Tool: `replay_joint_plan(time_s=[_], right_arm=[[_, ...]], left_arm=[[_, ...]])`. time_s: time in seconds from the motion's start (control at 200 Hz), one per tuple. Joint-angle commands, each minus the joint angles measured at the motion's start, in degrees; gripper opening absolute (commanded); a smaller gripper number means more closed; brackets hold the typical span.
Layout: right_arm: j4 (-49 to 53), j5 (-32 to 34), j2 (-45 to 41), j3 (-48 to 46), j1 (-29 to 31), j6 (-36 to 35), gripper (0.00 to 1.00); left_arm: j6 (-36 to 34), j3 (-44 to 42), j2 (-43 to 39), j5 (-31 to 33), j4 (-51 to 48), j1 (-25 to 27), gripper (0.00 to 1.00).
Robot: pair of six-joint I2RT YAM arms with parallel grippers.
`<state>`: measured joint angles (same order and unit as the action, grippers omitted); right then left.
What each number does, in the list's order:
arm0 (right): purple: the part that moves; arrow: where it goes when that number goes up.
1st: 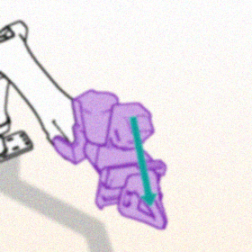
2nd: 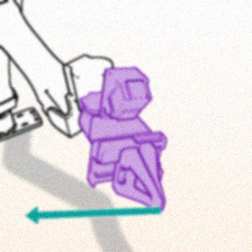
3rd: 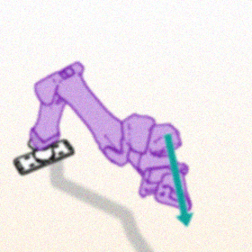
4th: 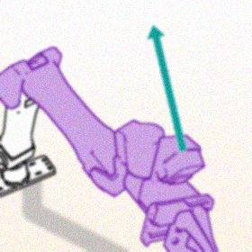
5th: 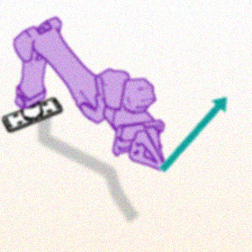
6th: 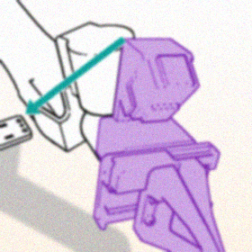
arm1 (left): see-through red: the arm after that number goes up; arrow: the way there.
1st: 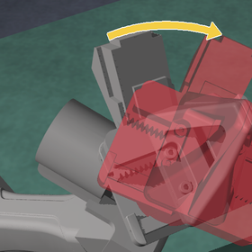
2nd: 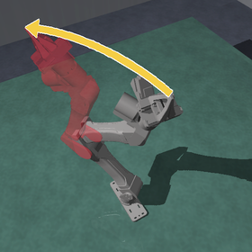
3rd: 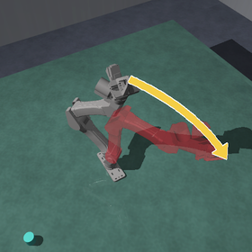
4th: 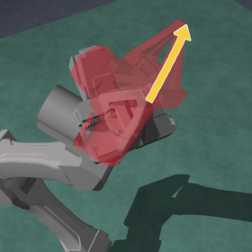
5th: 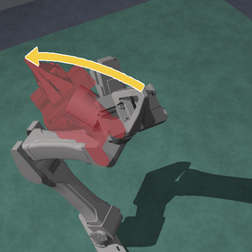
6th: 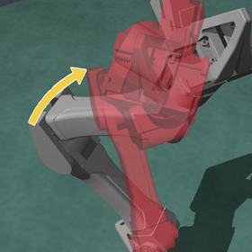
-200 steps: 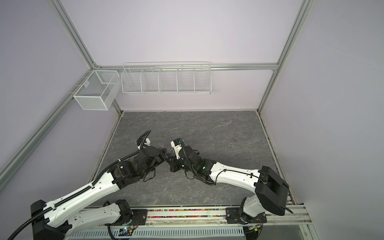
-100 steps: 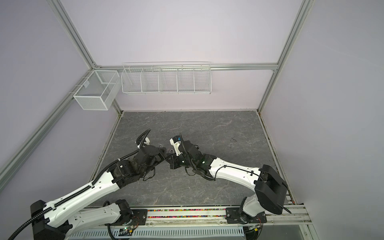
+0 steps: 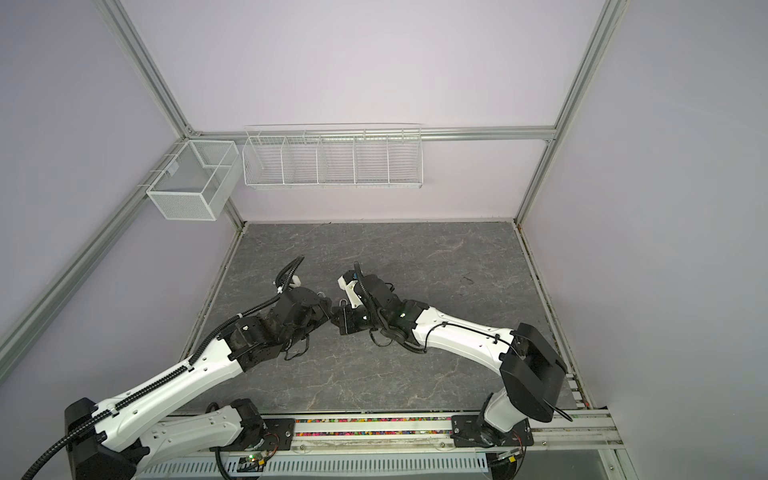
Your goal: Unlock with the key
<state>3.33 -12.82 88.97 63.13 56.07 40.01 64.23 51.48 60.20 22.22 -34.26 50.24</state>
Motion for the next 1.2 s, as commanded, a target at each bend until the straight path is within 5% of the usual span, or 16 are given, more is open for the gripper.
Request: replay_joint_plan(time_s=[0.0, 0.205, 1.195], right_arm=[[0.3, 3.6, -0.4, 2.6, -0.5, -2.2, 0.07], [0.0, 4.4, 0.8, 2.3, 0.8, -0.8, 0.07], [-4.2, 4.7, 1.5, 0.1, 3.1, 2.0, 0.07]], left_arm=[[0.2, -0.8, -0.1, -0.7, -4.3, -0.6, 0.0], [2.8, -3.2, -1.2, -8.3, 0.3, -4.5, 0.0], [11.2, -3.6, -4.4, -5.6, 1.3, -4.9, 0.0]])
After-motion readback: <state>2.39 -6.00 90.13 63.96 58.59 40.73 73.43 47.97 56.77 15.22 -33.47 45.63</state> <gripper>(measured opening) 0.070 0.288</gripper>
